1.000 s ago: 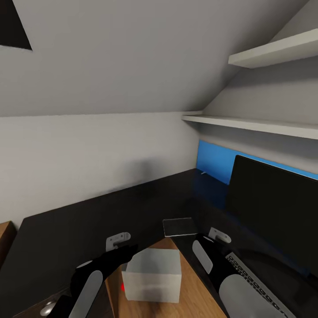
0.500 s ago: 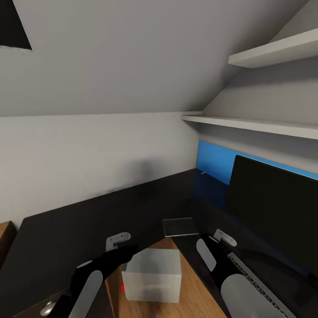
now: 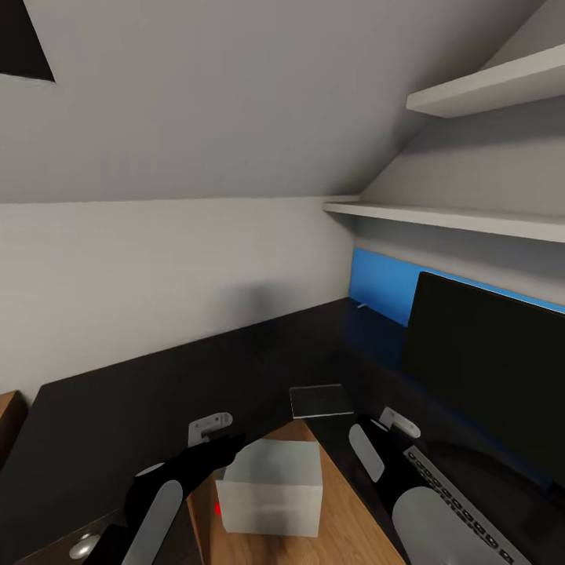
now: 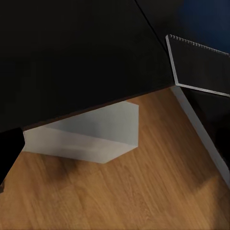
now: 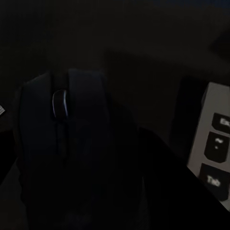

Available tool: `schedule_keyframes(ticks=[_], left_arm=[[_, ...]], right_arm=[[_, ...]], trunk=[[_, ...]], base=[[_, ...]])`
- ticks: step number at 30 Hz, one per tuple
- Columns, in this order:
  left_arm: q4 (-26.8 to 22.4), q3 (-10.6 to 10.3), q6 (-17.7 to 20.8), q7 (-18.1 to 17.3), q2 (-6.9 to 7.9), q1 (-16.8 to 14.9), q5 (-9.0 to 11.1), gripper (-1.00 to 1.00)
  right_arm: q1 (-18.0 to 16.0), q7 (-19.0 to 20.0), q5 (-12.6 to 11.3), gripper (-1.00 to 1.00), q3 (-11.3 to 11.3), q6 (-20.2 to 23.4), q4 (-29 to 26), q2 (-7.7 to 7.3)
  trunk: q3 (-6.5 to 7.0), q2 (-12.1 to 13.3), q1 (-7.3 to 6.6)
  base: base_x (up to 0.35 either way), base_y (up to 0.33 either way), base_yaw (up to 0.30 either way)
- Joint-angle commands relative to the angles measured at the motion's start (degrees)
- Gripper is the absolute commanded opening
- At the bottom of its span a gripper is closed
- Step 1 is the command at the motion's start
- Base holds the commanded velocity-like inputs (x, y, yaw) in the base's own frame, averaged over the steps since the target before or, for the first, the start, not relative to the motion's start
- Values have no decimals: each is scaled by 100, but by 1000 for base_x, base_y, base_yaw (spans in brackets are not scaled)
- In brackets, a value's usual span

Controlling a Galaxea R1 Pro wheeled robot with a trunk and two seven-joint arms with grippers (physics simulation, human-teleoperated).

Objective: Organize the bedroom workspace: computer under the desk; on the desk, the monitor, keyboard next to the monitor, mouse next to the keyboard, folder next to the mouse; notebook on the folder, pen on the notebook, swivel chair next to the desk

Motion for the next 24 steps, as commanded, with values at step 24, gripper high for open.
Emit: schedule_keyframes(ticks=[24], left_arm=[[-7, 0, 16, 57, -1, -5, 61, 100]], right_arm=[[-5, -50, -20, -100, 42, 22, -10, -5]], trunk=[[-97, -206, 111]], base=[[0, 0, 0]])
